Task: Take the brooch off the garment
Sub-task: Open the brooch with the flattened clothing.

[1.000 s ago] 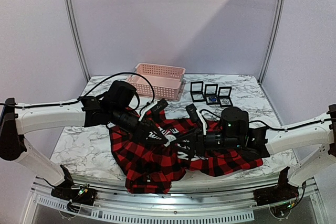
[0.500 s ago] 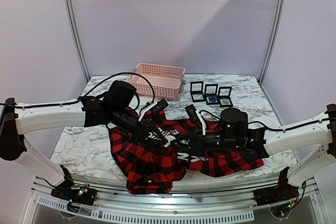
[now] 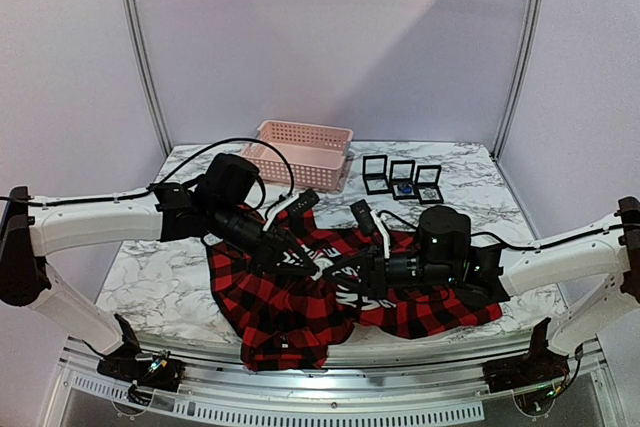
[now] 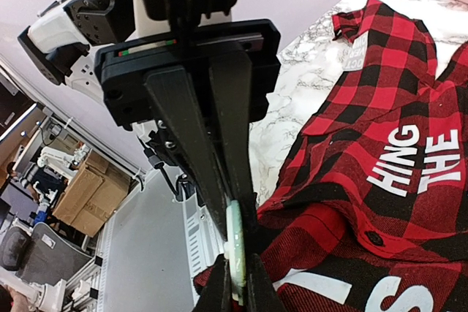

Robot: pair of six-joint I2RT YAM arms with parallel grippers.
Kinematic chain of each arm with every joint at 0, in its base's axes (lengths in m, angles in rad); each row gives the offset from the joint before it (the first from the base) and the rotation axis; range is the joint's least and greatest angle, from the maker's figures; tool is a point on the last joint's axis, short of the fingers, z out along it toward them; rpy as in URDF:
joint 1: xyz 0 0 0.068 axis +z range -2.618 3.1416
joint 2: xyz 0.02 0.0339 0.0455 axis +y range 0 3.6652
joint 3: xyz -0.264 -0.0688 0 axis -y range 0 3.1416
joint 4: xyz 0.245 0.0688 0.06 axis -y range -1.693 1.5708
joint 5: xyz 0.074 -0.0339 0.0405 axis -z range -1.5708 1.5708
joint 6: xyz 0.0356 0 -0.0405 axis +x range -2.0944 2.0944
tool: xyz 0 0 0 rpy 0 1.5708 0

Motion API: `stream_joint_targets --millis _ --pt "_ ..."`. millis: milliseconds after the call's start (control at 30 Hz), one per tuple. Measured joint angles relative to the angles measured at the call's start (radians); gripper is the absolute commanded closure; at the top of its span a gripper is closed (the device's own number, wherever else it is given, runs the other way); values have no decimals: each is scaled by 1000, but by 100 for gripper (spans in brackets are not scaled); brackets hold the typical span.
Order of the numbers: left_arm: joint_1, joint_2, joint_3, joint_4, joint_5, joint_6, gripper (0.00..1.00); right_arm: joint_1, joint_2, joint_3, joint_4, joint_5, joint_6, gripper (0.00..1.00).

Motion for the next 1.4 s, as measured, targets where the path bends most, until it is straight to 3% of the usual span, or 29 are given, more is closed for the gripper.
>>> stream_joint_targets --millis 867,1400 --pt "8 0 -8 -26 -44 16 100 -26 68 -16 87 -7 143 100" --pt "18 0 -13 -79 -95 17 100 -40 132 47 22 -29 179 92"
